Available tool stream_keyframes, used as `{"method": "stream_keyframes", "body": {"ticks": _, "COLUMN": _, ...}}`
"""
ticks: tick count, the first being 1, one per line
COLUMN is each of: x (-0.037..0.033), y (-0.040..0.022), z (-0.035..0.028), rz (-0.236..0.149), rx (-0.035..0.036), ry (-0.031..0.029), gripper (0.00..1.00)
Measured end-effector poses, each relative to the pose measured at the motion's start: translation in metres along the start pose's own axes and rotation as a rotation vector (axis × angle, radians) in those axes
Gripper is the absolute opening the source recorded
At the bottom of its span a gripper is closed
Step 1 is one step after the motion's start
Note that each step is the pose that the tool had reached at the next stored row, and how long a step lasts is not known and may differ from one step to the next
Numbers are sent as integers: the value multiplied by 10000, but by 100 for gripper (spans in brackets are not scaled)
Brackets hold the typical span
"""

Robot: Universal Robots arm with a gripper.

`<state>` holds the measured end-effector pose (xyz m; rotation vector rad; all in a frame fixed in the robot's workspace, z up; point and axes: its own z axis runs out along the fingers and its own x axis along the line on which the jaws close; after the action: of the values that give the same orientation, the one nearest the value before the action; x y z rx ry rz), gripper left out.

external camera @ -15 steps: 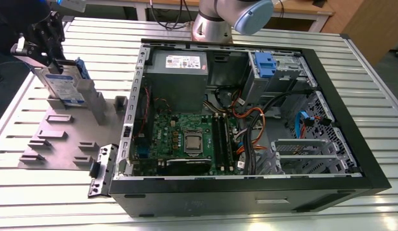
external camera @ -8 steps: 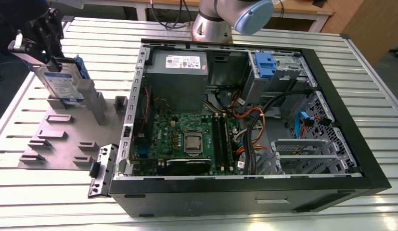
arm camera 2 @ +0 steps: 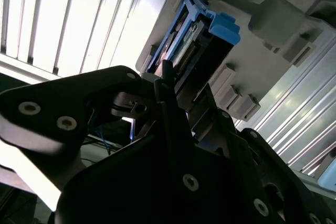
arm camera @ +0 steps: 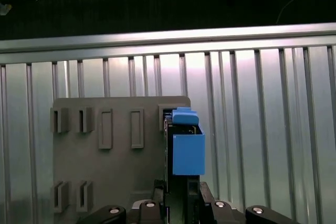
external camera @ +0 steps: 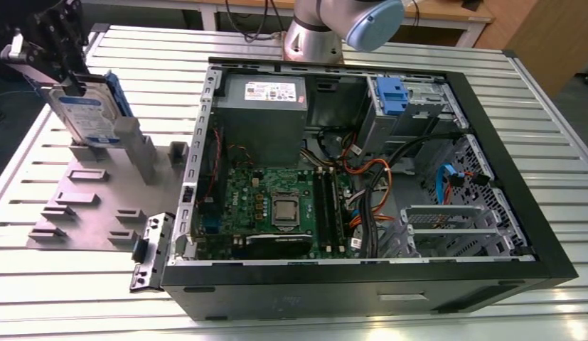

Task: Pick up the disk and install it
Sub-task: 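Pick up the disk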

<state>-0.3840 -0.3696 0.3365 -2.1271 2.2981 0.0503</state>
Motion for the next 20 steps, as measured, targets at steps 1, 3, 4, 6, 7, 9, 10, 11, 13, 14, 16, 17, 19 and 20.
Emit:
{"method": "stream_keyframes", "body": {"ticks": 1, "x": -1, "y": 1, "z": -31, "rz": 0, "rx": 0, "ry": 0, "gripper": 35}}
{"method": "stream_keyframes", "body": {"ticks": 3, "x": -3, "y": 2, "z": -96, "rz": 0, "rx": 0, "ry": -1, "gripper": 35}}
{"method": "stream_keyframes", "body": {"ticks": 4, "x": -4, "y": 3, "z": -129, "rz": 1, "rx": -1, "ry": 0, "gripper": 35}}
{"method": "stream_keyframes", "body": {"ticks": 6, "x": -6, "y": 3, "z": -193, "rz": 1, "rx": 1, "ry": -1, "gripper": 35}}
{"method": "stream_keyframes", "body": {"ticks": 7, "x": -7, "y": 4, "z": -231, "rz": 0, "rx": 0, "ry": 0, "gripper": 35}}
{"method": "stream_keyframes", "body": {"ticks": 9, "x": -9, "y": 5, "z": -302, "rz": 0, "rx": -1, "ry": 1, "gripper": 35}}
{"method": "stream_keyframes", "body": {"ticks": 10, "x": -10, "y": 6, "z": -339, "rz": 1, "rx": 0, "ry": 0, "gripper": 35}}
{"method": "stream_keyframes", "body": {"ticks": 11, "x": -11, "y": 6, "z": -373, "rz": 0, "rx": 0, "ry": 0, "gripper": 35}}
{"method": "stream_keyframes", "body": {"ticks": 13, "x": -13, "y": 8, "z": -452, "rz": 1, "rx": 0, "ry": -1, "gripper": 35}}
{"method": "stream_keyframes", "body": {"ticks": 14, "x": -14, "y": 8, "z": -488, "rz": 0, "rx": -1, "ry": 0, "gripper": 35}}
{"method": "stream_keyframes", "body": {"ticks": 16, "x": -16, "y": 9, "z": -551, "rz": 0, "rx": 0, "ry": 0, "gripper": 35}}
{"method": "stream_keyframes", "body": {"ticks": 17, "x": -17, "y": 10, "z": -578, "rz": 0, "rx": 0, "ry": -1, "gripper": 35}}
{"method": "stream_keyframes", "body": {"ticks": 19, "x": -18, "y": 11, "z": -616, "rz": 0, "rx": 0, "ry": 0, "gripper": 35}}
{"method": "stream_keyframes", "body": {"ticks": 20, "x": -18, "y": 11, "z": -624, "rz": 0, "rx": 0, "ry": -1, "gripper": 35}}
